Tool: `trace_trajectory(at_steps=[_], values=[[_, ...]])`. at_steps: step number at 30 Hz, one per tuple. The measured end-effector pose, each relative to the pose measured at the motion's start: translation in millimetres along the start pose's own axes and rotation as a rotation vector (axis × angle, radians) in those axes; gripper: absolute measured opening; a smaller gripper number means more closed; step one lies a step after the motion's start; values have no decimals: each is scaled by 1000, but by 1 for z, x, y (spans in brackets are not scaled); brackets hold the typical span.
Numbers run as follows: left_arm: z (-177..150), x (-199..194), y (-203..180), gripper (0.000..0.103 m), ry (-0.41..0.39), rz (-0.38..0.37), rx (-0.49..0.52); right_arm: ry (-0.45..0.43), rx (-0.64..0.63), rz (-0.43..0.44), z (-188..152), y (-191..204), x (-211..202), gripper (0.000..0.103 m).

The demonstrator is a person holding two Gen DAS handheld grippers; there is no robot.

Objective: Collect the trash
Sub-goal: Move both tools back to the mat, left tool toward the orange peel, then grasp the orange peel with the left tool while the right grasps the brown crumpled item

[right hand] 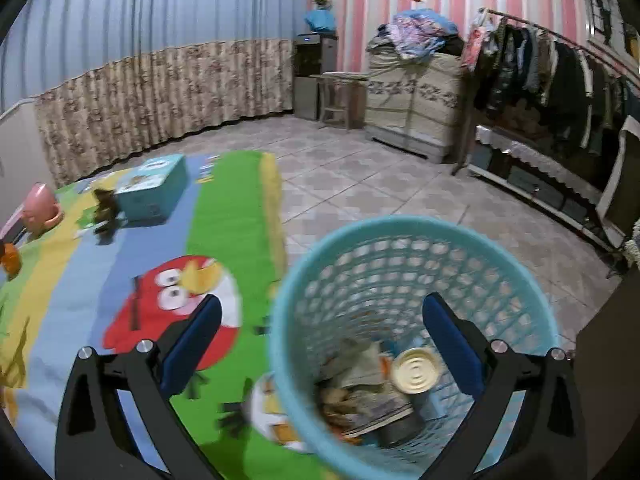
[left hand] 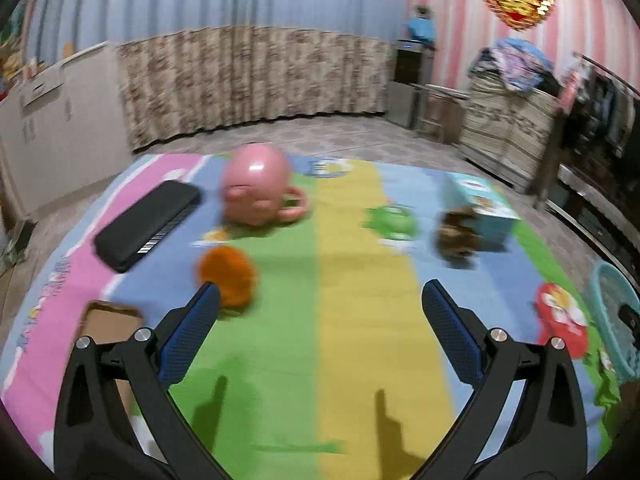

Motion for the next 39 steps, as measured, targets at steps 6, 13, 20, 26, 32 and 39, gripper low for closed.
trace_trajectory(at_steps=[6,13,20,26,32,39], values=[[5,25,46,97,50,42,9,23,-42,39,-5,41,3,98],[-5,62,50,89,168,-22,-1,67,-90,70,2,81,19,98],[-9,77,46,63,198,-56,5,96,-92,153,24,140,37,98],[-11,76,50,42,191,-78,-34,117,-106,192,32,185,57,98],[-4,67,57,38,137,-63,-47,140,-120,207,35,219,83,98],[3,61,71,38,92,-38,-78,187,-138,197,34,241,116,81]])
Point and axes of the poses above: each gripper's, at about its wrist camera, not at the fingertips, and x roughly the way its jaws point, y to its left, z to its top, the point moved 9 cm from there along x, roughly the way its jaws point
